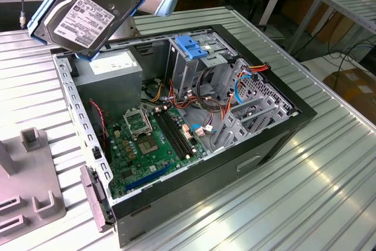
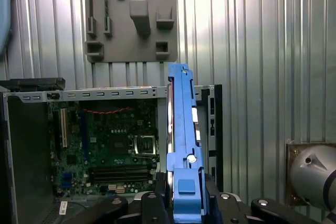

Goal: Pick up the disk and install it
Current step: 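Pick up the disk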

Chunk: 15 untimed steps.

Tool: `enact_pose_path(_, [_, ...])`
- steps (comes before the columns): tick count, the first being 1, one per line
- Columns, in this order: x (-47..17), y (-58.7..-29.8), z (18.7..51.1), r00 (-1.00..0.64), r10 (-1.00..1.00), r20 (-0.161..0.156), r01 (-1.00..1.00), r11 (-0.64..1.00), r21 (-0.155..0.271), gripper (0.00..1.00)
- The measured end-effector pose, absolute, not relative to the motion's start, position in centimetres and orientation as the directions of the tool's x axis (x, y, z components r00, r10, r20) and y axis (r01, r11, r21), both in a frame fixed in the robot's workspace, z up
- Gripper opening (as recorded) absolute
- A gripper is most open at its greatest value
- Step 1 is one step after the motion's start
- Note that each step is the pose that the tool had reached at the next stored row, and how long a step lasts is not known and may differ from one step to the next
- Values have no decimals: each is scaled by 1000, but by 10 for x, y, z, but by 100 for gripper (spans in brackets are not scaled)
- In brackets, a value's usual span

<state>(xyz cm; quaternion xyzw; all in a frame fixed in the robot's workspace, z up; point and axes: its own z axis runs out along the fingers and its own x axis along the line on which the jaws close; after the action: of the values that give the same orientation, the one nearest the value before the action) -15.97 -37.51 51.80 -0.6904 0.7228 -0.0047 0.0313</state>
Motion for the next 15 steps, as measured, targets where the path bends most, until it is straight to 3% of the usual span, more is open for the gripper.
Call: enact_pose_path(15, [-134, -378, 518, -45, -998, -38, -998, 47, -50, 37])
